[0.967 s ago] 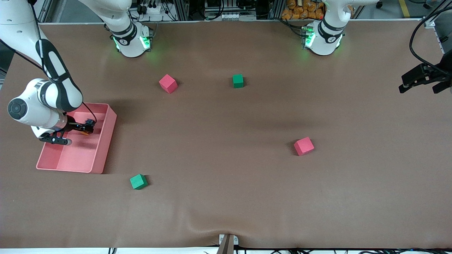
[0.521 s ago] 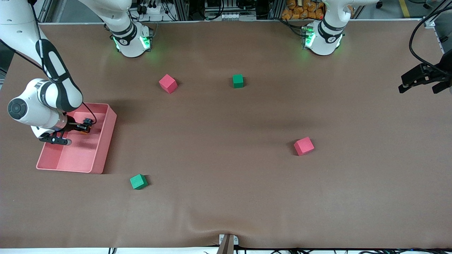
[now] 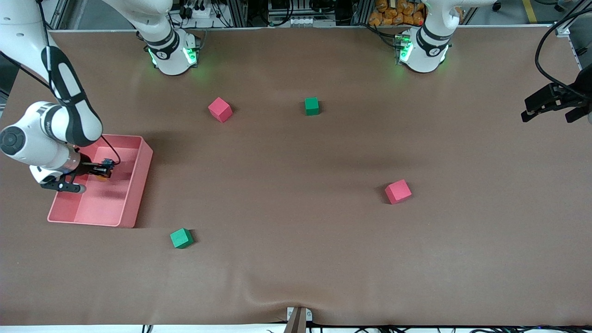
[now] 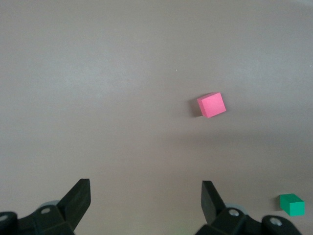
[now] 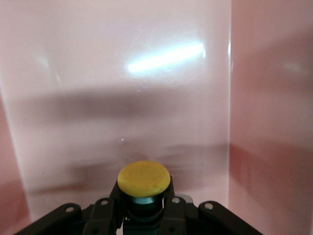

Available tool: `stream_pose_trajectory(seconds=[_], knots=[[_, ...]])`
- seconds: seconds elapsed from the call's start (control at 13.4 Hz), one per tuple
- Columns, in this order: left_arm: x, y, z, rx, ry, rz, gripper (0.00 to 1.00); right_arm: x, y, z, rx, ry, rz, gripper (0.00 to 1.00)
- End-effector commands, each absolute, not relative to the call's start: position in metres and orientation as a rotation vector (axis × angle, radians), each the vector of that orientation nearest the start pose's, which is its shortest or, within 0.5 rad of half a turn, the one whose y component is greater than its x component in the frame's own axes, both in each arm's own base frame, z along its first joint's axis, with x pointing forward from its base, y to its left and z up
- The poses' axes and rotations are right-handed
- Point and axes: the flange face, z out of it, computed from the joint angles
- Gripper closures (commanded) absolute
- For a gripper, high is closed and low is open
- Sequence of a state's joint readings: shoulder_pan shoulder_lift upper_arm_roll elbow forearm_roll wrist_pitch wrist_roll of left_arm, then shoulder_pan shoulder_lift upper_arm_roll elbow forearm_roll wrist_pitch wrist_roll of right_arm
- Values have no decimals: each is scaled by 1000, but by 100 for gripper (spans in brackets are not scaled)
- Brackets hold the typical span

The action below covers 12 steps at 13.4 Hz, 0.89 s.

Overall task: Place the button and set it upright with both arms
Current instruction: 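Lift the yellow button out of the tray with the right gripper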

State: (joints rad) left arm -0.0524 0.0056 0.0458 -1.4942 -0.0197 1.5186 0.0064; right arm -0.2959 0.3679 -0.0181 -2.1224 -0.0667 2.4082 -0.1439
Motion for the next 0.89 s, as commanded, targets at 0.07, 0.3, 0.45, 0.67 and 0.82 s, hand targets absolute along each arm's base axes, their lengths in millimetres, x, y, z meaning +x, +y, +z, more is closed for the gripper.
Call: stream_pose_trajectory(seconds=[0.07, 0.3, 0.45, 0.67, 0.82], knots=[[552, -9, 658, -3153, 14, -31, 0, 564, -165, 301, -3171, 70, 227, 100], [552, -9, 658, -3153, 11, -31, 0, 595, -113, 344, -3167, -62, 253, 100], [552, -9, 658, -3155, 9, -31, 0, 611, -57, 356, -3171, -188, 223, 100], [553, -7, 657, -3156, 4, -34, 0, 627, 39, 368, -3130, -240, 159, 100], [553, -8, 657, -3156, 4, -34, 0, 640, 109, 353, -3084, -212, 212, 100]])
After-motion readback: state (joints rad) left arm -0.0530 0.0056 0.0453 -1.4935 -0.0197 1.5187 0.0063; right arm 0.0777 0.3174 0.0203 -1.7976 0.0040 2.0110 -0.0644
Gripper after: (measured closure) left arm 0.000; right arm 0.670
